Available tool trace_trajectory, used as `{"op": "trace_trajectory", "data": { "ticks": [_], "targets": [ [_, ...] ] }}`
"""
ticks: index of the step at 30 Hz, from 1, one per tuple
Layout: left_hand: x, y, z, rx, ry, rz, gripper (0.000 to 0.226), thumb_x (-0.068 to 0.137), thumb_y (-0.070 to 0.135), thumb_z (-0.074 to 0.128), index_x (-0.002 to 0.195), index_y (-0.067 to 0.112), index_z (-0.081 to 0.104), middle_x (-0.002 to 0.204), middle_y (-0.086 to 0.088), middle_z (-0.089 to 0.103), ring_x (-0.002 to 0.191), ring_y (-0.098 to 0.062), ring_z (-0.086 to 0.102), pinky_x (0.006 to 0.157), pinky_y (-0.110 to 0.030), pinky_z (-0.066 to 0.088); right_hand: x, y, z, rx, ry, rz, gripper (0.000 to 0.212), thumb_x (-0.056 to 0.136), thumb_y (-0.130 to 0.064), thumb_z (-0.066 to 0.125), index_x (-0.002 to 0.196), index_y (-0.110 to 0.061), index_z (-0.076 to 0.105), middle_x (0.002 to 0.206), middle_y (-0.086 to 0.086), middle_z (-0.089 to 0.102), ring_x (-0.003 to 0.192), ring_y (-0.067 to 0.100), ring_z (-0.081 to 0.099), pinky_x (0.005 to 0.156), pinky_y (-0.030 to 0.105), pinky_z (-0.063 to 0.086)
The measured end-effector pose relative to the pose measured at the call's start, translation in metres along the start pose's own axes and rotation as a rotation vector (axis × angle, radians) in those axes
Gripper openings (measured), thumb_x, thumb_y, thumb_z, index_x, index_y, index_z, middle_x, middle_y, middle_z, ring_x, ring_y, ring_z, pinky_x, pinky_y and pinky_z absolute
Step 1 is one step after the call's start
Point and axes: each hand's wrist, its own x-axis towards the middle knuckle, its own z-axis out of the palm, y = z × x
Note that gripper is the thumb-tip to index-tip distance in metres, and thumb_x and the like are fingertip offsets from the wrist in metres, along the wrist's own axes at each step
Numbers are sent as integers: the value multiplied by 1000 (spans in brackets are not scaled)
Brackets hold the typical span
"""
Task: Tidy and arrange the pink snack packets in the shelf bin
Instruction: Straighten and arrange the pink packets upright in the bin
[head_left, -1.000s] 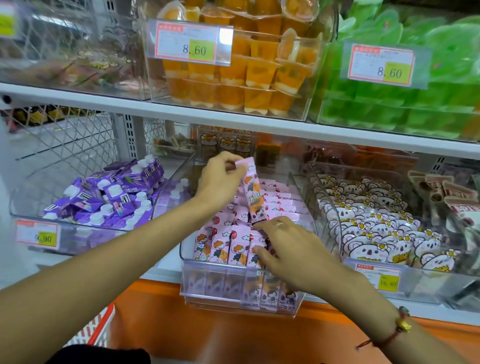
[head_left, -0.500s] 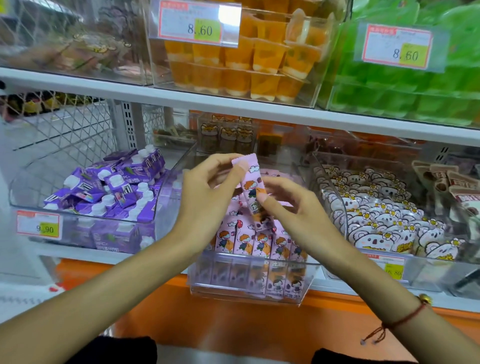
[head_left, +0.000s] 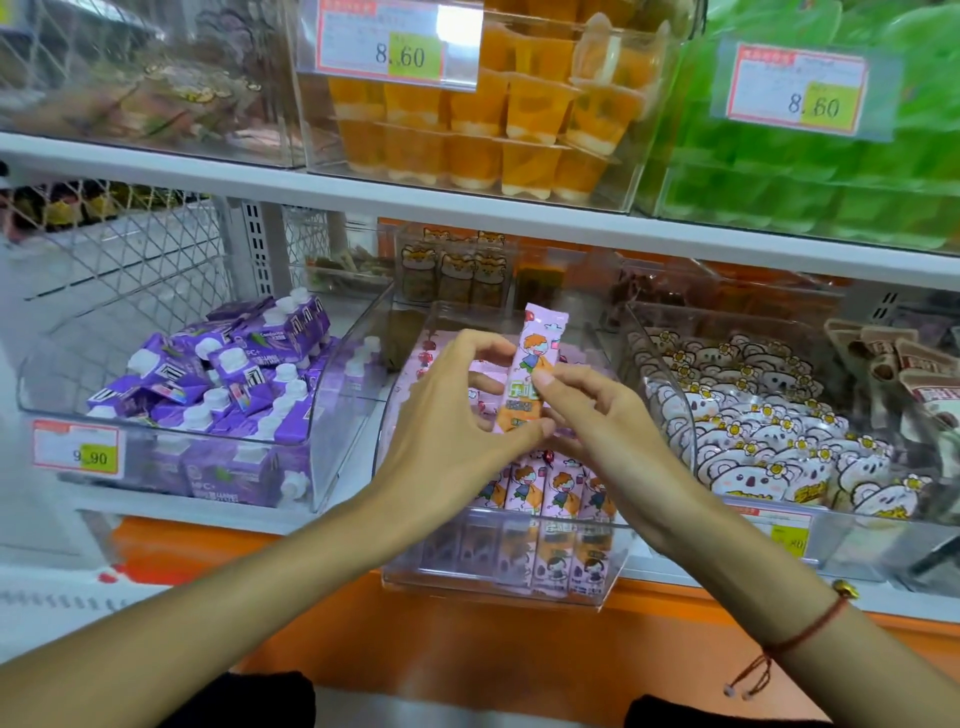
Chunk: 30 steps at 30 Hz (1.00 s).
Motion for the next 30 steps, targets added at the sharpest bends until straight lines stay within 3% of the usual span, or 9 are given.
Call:
{"op": "trace_trajectory", "data": {
  "ticks": [5,8,12,17,20,22,24,28,30],
  "targets": [
    [2,-3,-5,-83,-66,-23,35,88,21,66,110,34,43,118,22,57,105,7,57,86,-23,50,4,-2,-5,37,44,-50,32,93,-24,58,124,-17,55,93,-14,70,84,-1,67,78,19,53],
    [-1,-1,-4,-76,-146,6,22,95,17,57,107,33,46,123,20,57,115,8,52,95,-20,46,3,-7,-7,83,-63,-89,29,98,-14,49,126,-15,56,114,-5,70,98,3,66,76,15,51],
    [-2,-5,-3,69,-95,68,28,91,17,62,113,30,51,132,19,50,123,4,45,103,-26,41,1,-5,-5,36,13,-154,27,95,-11,55,122,-13,58,112,2,71,100,12,68,86,23,55],
    [-1,-4,-1,194,19,146,40,79,31,75,113,30,54,115,20,53,108,6,49,84,-6,38,0,-3,-4,-61,102,-236,27,83,-14,71,109,-16,60,107,2,68,98,10,68,76,17,54],
    [1,-3,-2,37,-4,86,33,84,34,68,115,27,58,111,20,62,107,4,56,86,-16,47,-1,-3,-6,-147,67,-248,33,80,-18,74,110,-20,59,111,-4,66,101,5,65,80,18,54],
    [4,-1,-4,-93,-49,-4,32,89,23,64,120,26,57,114,16,64,106,2,60,86,-22,53,-1,-5,-9,-169,43,-240,30,83,-20,71,112,-19,60,113,-6,66,98,3,65,75,16,53],
    [6,1,-7,-243,-91,-133,32,92,18,61,123,27,56,114,11,67,102,0,64,84,-18,54,-1,-8,-11,-183,48,-231,21,87,-21,67,107,-17,64,107,-6,68,86,0,67,69,14,51],
    [9,6,-12,-491,-177,-428,24,93,30,59,115,22,67,98,5,75,87,-3,71,63,-12,53,1,-7,-10,-168,72,-157,21,86,-30,66,100,-14,66,91,2,72,70,6,66,61,16,52],
    [9,8,-12,-577,-227,-505,22,94,31,58,105,18,72,92,3,76,80,-4,72,61,-14,54,1,-7,-9,-149,80,-140,24,86,-32,67,100,-12,65,82,7,70,64,6,62,58,18,51]
  ]
}}
